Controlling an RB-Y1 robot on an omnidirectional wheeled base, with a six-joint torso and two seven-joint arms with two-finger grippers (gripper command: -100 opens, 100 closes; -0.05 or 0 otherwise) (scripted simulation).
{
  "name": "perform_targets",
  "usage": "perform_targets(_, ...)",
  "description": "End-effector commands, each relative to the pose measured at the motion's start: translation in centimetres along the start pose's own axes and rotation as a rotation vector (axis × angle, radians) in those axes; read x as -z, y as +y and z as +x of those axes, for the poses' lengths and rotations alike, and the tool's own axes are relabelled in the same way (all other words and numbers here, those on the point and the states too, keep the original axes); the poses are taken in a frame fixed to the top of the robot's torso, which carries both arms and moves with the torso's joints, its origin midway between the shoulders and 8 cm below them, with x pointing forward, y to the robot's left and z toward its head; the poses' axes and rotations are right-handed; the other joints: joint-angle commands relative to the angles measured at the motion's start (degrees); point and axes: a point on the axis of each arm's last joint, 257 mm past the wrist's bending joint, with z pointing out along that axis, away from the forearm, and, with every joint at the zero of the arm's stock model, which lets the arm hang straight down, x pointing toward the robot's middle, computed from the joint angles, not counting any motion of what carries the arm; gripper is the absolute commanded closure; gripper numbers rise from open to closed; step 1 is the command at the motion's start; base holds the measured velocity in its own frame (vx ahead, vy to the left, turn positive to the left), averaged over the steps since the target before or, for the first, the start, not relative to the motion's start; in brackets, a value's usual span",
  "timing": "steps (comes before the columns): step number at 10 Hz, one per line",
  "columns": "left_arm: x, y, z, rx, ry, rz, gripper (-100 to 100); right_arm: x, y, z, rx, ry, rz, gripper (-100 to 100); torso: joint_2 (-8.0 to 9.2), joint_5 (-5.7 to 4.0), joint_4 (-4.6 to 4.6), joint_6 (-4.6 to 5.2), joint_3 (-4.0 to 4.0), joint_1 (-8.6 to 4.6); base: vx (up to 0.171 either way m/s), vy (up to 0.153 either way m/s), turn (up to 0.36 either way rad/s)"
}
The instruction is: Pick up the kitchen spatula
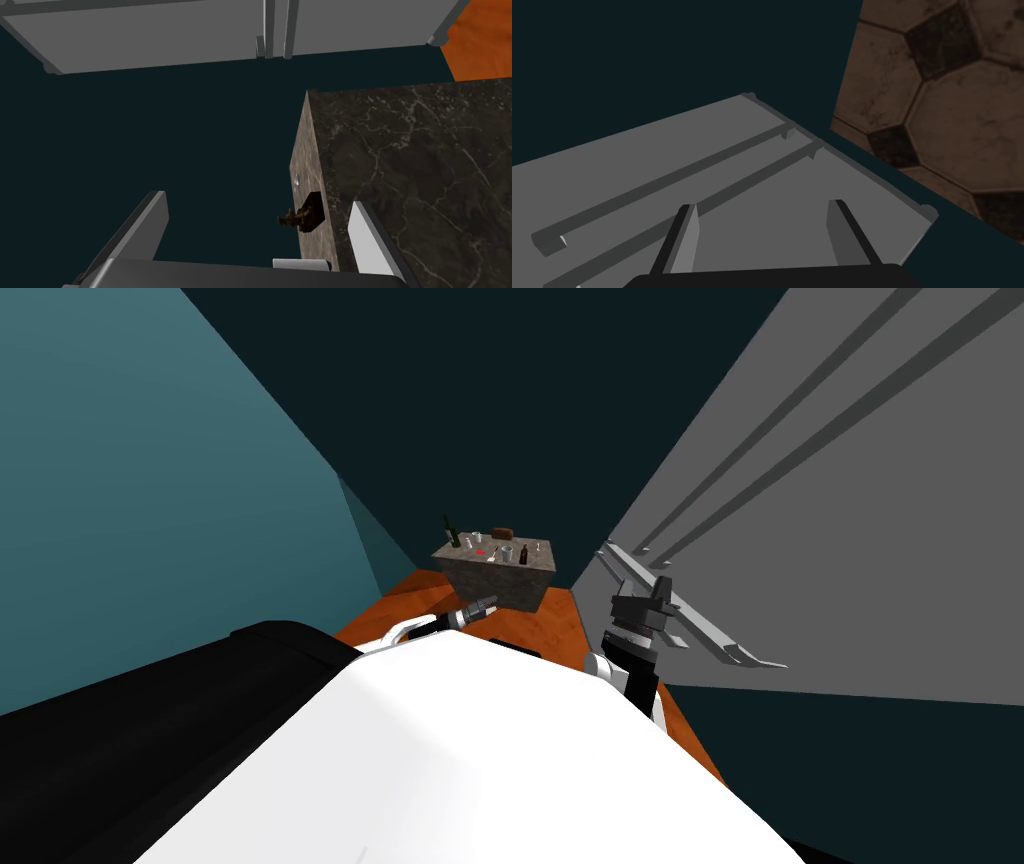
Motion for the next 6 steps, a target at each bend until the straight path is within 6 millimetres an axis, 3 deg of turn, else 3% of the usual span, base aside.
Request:
perform_targets(1, 0.6, 0.7, -0.1, -0.011, 0.014, -0.029, -100, 0.0, 0.0, 0.0, 0.000, 0.000, 0.000, 0, 0.00, 0.00, 0.00, 0.00, 0.00, 0.00, -0.036, -0.015, 0.038)
perform_targets(2, 1.6, 2.9, 0.2, 0.022, 0.025, -0.093, -100, 0.0, 0.0, 0.0, 0.000, 0.000, 0.000, 0, -0.14, 0.02, -0.03, 0.00, -0.08, 0.06, -0.051, -0.023, -0.258)
perform_targets(3, 2.1, 3.2, 0.0, 0.005, 0.035, -0.114, -100, 0.0, 0.0, 0.0, 0.000, 0.000, 0.000, 0, -0.13, 0.02, -0.04, 0.06, -0.09, 0.05, -0.060, -0.027, -0.135)
perform_targets(4, 3.4, 5.4, 0.2, 0.038, 0.040, -0.178, -100, 0.0, 0.0, 0.0, 0.000, 0.000, 0.000, 0, -0.14, 0.01, -0.03, 0.01, -0.08, 0.04, -0.068, -0.046, -0.184)
perform_targets(6, 4.1, 5.8, -0.2, 0.016, 0.052, -0.204, -100, 0.0, 0.0, 0.0, 0.000, 0.000, 0.000, 0, -0.13, 0.00, -0.03, 0.02, -0.07, -0.01, -0.040, -0.029, -0.076)
